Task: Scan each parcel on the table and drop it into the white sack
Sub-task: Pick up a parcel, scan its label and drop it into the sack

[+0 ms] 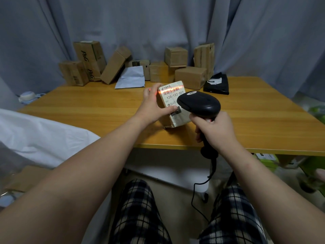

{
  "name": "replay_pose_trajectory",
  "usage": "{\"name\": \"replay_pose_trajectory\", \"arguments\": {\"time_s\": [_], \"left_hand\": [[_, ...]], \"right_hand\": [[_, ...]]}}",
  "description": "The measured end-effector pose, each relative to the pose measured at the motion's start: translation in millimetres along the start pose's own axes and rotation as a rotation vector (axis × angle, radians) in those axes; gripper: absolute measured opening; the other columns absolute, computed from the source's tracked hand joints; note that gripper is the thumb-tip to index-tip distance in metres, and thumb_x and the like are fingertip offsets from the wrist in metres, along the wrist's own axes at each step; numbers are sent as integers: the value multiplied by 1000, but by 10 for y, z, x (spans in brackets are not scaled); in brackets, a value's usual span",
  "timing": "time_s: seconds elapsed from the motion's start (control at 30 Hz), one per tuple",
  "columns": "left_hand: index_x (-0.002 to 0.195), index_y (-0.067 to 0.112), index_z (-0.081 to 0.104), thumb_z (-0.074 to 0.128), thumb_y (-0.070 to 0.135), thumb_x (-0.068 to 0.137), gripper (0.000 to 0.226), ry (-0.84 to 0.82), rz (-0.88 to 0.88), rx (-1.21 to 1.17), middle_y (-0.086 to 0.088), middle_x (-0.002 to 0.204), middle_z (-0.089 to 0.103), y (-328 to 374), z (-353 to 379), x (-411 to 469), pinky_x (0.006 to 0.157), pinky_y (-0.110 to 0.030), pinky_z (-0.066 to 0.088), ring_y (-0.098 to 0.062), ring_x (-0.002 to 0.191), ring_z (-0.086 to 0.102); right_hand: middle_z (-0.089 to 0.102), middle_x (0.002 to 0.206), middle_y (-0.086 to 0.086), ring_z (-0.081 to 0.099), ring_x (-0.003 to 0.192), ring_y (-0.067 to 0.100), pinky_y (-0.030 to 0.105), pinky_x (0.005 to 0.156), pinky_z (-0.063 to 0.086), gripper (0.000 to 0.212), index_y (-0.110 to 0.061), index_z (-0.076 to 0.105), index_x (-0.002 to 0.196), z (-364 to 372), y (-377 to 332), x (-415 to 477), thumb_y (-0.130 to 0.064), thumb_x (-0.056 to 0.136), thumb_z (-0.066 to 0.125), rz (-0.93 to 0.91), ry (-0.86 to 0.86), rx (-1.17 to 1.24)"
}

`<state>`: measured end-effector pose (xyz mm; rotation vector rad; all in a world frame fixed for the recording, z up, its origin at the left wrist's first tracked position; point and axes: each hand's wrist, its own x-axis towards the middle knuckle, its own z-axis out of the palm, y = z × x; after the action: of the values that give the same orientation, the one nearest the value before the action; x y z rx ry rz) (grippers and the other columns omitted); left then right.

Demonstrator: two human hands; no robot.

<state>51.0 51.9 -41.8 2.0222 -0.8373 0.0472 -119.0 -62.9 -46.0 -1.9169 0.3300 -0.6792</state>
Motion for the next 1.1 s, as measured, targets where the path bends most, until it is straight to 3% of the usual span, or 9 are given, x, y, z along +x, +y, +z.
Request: {"name": "replay_pose_trajectory", "arguments": {"time_s": [0.27,0.57,0.77,0.93,1.1], "left_hand": [[144,25,26,78,27,78,85,1,-13,11,-7,147,22,-5,0,10,105,-32,36,-24,138,26],[143,25,26,79,28,78,84,1,-11,4,-5,145,23,-48,-1,32,99,-24,30,-20,136,28],[143,24,26,78,28,78,83,2,-13,-3,-6,144,24,-36,-2,30,100,-23,29,-20,136,27],[143,24,26,78,28,78,83,7,-14,-5,-6,145,24,-41,-7,26,108,-32,34,-21,136,28],[144,25,25,78,28,78,85,10,-20,-7,-7,147,23,-45,0,33,108,-33,33,-22,138,27]], "right_hand": [[60,51,10,62,44,21,33,52,55,28,-11,60,61,0,30,-1,-21,86,67,-12,27,-30],[60,53,22,59,44,19,42,53,54,24,8,60,64,79,314,-99,-7,82,67,-27,135,-26],[58,48,9,57,45,17,29,48,47,22,-6,60,58,120,373,-105,-20,75,65,-82,177,30],[58,50,12,57,45,14,29,49,47,21,0,60,61,151,387,-96,-6,81,67,-97,163,17],[57,48,11,55,43,11,24,49,45,23,0,60,60,138,411,-125,-6,81,67,-95,162,9]]}}
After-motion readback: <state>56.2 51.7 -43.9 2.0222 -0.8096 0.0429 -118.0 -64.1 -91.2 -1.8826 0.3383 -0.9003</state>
